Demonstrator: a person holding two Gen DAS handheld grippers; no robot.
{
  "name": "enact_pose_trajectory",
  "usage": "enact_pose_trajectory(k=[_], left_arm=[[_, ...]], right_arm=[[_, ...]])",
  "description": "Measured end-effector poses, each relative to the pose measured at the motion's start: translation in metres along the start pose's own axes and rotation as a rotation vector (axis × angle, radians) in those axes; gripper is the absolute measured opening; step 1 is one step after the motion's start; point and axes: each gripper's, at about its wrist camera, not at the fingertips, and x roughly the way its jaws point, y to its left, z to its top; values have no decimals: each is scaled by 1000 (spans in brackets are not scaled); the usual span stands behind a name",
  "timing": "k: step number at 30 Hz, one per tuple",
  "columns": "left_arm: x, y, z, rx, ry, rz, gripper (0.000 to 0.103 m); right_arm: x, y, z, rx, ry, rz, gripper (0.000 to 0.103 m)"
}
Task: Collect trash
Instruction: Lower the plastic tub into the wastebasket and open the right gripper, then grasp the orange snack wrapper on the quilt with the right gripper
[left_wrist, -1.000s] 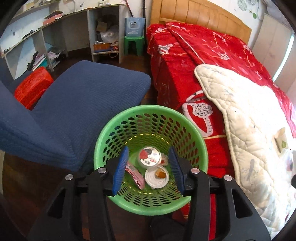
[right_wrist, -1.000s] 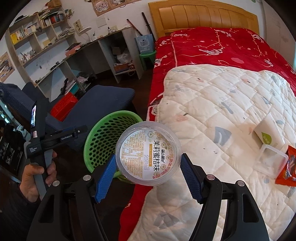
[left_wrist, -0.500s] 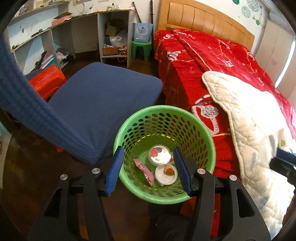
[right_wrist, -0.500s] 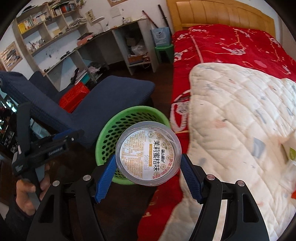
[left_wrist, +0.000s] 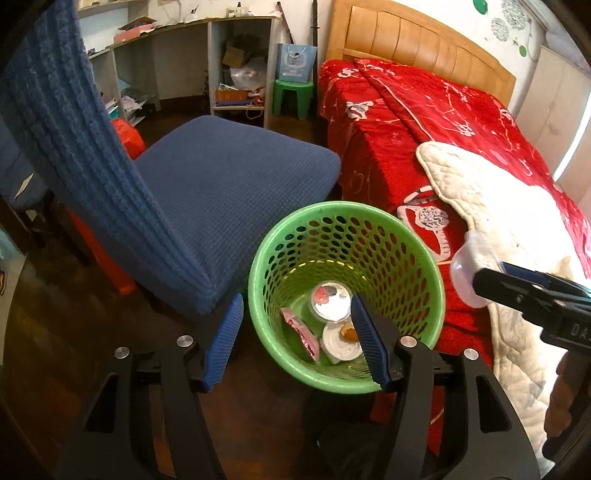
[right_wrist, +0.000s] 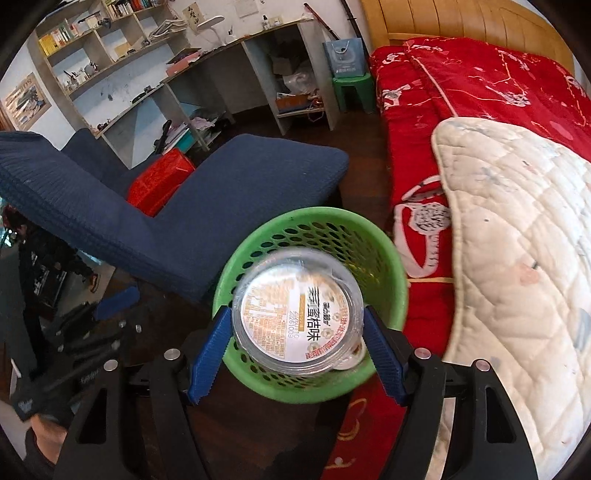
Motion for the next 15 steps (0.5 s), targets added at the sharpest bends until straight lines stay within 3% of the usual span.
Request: enact_pose_trajectory(k=[6, 15], left_arm=[[-2, -8, 0, 10, -9, -2, 65], [-11, -35, 0, 47, -24, -34, 65]], right_arm=[[-5, -1, -3, 5, -18, 9, 77], [-56, -33, -28, 40, -67, -34, 79]])
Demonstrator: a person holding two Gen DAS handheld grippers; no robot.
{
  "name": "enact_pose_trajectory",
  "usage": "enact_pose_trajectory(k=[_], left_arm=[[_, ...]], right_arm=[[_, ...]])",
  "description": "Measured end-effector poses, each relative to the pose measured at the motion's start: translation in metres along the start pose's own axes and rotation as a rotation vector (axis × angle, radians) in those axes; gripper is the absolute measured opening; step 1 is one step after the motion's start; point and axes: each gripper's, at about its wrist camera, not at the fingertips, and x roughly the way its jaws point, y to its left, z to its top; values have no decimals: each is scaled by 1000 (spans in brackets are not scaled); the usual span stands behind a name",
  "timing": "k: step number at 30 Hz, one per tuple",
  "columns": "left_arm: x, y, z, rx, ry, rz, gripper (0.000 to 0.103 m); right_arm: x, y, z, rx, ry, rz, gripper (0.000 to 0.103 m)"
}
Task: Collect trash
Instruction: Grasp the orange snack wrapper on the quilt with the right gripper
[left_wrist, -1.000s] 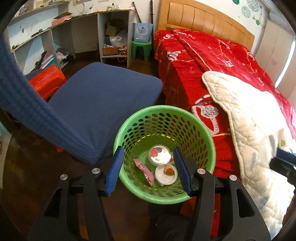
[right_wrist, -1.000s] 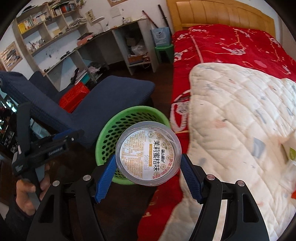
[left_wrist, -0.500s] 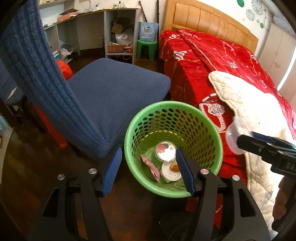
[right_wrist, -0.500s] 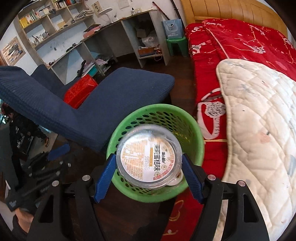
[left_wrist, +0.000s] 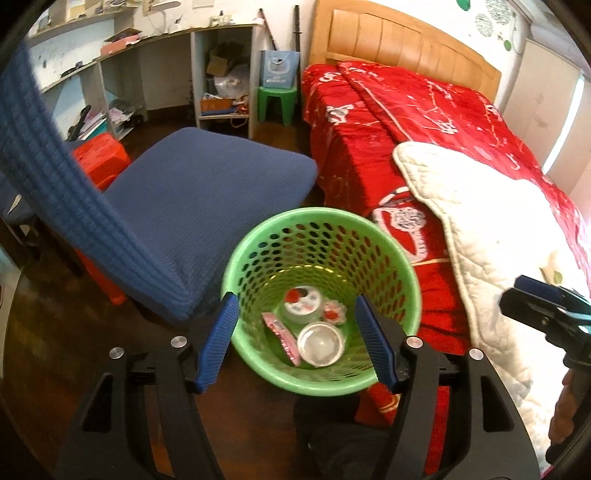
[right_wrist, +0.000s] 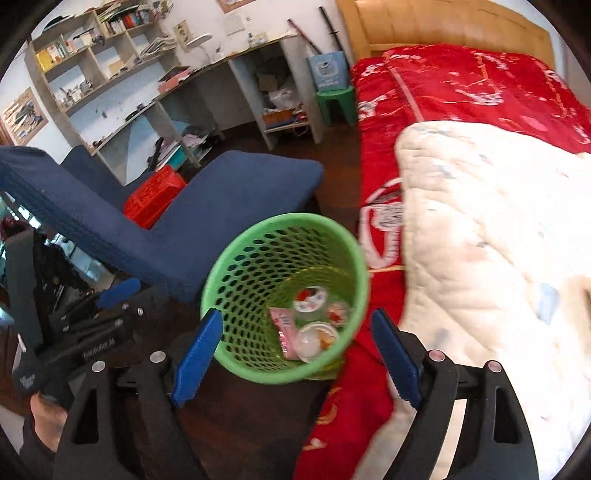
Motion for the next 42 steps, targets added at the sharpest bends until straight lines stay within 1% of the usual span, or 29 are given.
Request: enact_pose_trajectory(k=[5, 12, 20, 24, 30, 34, 39, 42], left_arm=[[-5, -30, 1, 45, -7, -33, 65], [-11, -79, 3, 109, -12, -91, 65], [-12, -146, -1, 201, -3, -170, 65], [-10, -181, -4, 249, 12, -208, 65], [-7, -244, -9, 344, 26, -268, 65], [-2, -287, -16, 404, 43, -323, 65], [15, -332, -25, 463, 84, -384, 61], [28, -360, -32, 497, 107, -414, 56]], right_arm=[[-36, -33, -15, 42, -31, -54, 80], [-88, -93, -40, 121, -71, -167, 80], [-143, -156, -71, 211, -108, -281, 80], [-168, -190, -88, 275, -128, -322, 80], [-193, -224, -103, 324, -147, -369, 80], [-206, -243, -112, 353, -158, -392, 80], [-213, -264, -121, 383, -162, -412, 80], [-216, -273, -123, 395, -162, -421, 80]])
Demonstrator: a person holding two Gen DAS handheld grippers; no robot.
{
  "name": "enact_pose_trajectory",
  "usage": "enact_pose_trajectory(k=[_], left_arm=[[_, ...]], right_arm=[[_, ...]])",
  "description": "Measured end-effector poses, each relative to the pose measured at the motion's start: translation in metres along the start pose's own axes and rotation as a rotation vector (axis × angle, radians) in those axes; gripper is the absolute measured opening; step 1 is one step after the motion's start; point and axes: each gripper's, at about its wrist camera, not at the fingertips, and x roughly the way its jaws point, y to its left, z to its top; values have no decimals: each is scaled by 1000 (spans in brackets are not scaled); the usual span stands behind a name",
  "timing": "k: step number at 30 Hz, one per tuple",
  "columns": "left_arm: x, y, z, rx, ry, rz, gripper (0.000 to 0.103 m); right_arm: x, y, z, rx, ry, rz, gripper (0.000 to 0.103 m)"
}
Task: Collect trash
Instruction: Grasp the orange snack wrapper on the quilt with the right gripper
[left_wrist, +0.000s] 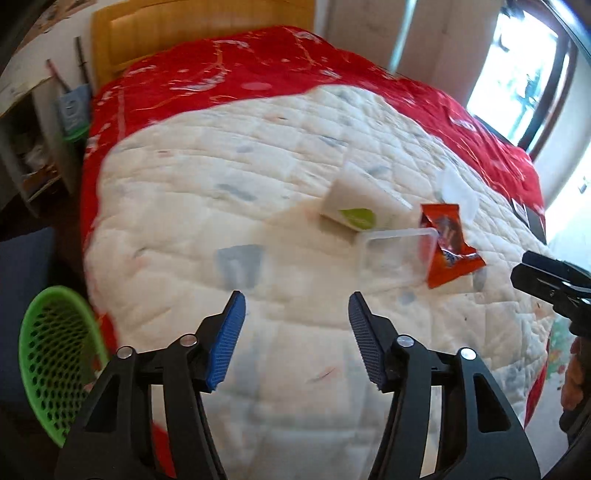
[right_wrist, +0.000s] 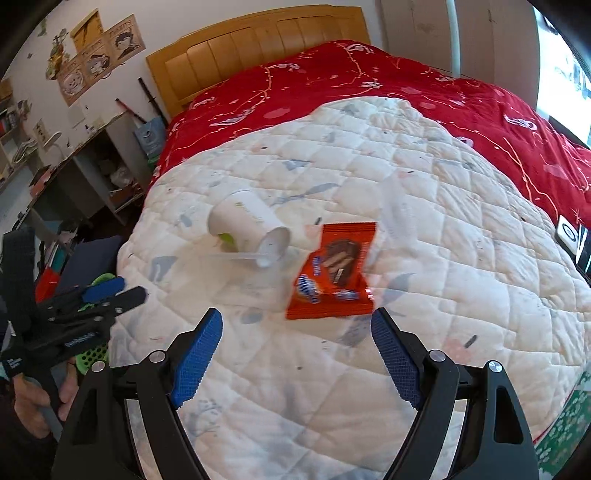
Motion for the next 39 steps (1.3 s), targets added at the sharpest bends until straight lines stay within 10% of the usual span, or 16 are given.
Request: enact_pose_trajectory(k=[13, 19, 39], left_arm=[[55, -32, 19, 45, 43, -95, 38], [59, -37, 19, 50, 27, -115, 4], [-10, 20, 8, 5, -75, -26, 4]], right_arm=[[7, -33, 10, 33, 2, -35, 80], [16, -36, 13, 33, 11, -44, 80], [97, -10, 28, -56, 131, -113, 73]])
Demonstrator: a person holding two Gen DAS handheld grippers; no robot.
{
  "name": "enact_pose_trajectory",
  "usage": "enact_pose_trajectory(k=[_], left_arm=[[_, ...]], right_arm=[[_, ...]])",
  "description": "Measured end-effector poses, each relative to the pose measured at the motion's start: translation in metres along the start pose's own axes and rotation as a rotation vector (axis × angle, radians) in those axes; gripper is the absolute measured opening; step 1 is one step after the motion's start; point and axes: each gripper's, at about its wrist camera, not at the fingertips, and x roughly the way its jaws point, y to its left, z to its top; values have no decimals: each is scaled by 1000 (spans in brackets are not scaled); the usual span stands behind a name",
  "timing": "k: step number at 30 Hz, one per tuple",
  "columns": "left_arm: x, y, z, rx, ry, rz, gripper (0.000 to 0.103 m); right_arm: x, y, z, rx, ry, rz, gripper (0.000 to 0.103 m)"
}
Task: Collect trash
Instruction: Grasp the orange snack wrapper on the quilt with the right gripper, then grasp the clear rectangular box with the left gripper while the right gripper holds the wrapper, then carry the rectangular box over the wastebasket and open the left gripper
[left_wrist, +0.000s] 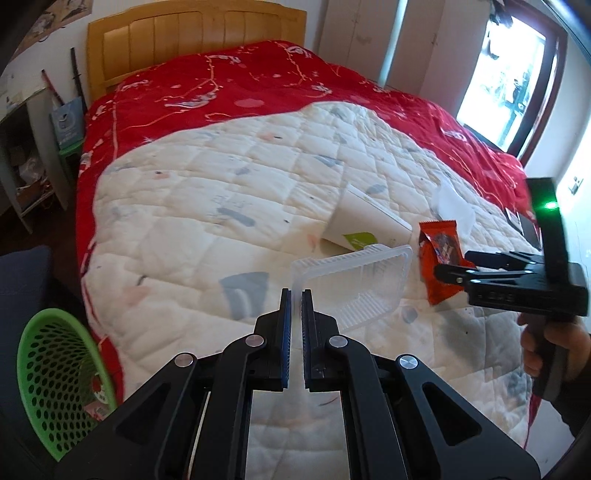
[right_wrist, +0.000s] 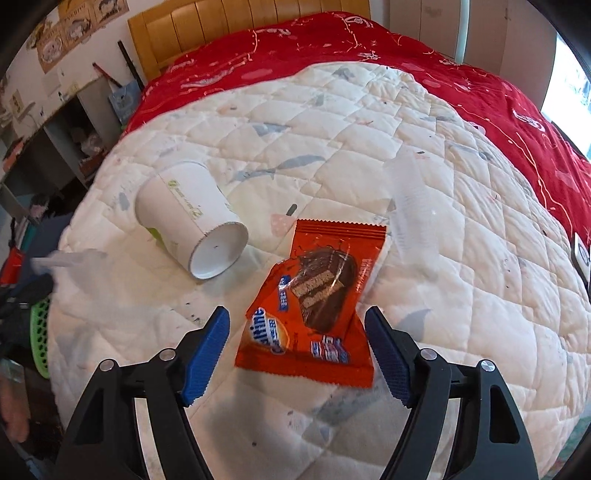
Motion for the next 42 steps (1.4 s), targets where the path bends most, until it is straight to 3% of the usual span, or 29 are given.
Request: enact_pose_trajectory(k=[15, 18, 24, 33, 42], left_arm=[[-44, 56, -16, -80, -42, 91, 4], [-50, 66, -20, -98, -46, 107, 4], [-65, 88, -30, -129, -54, 145, 4], [-93, 127, -48, -188, -77, 230, 4], [-114, 178, -71, -245, -65, 369, 4]], right_arm=[[29, 9, 12, 2, 43, -54, 73], [32, 9, 12, -3, 49, -65, 63], [15, 12, 3, -1, 17, -56, 60], [-35, 40, -11, -35, -54, 26, 60], [-75, 111, -14, -136, -114, 149, 60]])
